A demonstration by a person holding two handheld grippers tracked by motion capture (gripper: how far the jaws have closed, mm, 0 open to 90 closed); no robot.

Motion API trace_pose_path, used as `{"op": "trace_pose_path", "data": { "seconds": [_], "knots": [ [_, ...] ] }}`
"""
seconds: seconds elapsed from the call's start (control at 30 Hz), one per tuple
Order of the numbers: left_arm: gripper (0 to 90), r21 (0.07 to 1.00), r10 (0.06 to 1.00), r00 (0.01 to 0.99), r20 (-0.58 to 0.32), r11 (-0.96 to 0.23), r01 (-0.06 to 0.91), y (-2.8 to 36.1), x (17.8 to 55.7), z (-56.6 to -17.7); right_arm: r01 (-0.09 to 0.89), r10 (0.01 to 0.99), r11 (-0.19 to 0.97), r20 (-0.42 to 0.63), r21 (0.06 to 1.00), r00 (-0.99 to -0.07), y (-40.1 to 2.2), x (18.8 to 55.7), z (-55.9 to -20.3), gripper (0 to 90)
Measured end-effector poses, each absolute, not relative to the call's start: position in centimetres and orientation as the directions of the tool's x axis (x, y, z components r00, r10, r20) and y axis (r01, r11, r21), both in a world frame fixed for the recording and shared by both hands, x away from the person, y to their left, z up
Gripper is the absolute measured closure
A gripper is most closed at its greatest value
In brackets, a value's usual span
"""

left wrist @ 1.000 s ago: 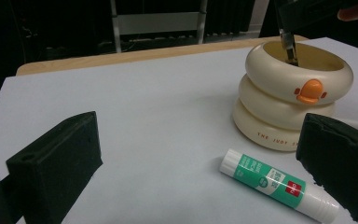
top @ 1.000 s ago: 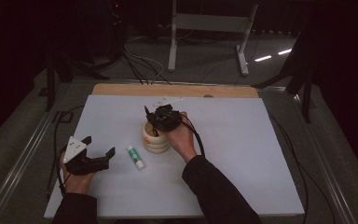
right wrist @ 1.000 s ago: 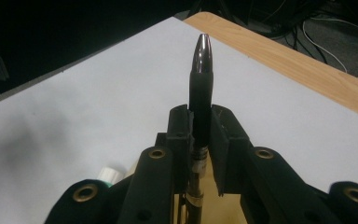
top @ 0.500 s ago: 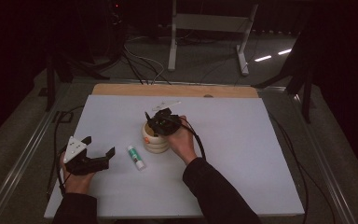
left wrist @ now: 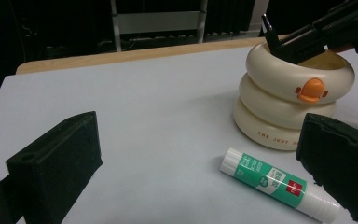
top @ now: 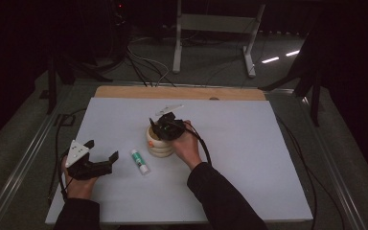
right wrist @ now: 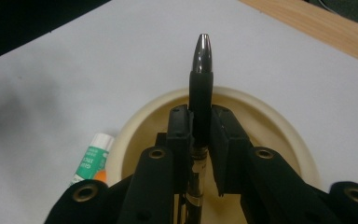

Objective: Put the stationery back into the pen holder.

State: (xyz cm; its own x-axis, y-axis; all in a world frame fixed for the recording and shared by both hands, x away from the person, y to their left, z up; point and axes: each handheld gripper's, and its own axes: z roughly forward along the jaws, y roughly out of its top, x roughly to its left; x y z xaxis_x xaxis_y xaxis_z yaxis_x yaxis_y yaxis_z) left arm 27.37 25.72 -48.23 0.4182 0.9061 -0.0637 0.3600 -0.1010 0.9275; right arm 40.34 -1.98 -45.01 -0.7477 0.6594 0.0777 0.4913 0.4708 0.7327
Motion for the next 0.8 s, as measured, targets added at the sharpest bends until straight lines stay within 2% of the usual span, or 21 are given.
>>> {"op": "trace_pose_path", "data": {
  "seconds": [0.33,0.63,0.8],
  "knots": [
    [0.4,0.928,0.906,0.418,-0.065,-0.1,0.36,25.7,27.4,-48.2,0.498,0.657,0.48,0.081,0.722,-0.75,-1.8,40.5,-45.2,77.9],
    [0.4,0.928,0.906,0.418,-0.066,-0.099,0.36,25.8,27.4,-48.2,0.485,0.664,0.457,0.076,0.746,-0.743,-2.2,40.3,-44.7,63.1],
    [0.4,0.927,0.906,0.419,-0.065,-0.1,0.361,25.8,27.4,-48.2,0.475,0.669,0.434,0.079,0.765,-0.739,-2.6,40.3,-43.9,50.8]
  ]
}}
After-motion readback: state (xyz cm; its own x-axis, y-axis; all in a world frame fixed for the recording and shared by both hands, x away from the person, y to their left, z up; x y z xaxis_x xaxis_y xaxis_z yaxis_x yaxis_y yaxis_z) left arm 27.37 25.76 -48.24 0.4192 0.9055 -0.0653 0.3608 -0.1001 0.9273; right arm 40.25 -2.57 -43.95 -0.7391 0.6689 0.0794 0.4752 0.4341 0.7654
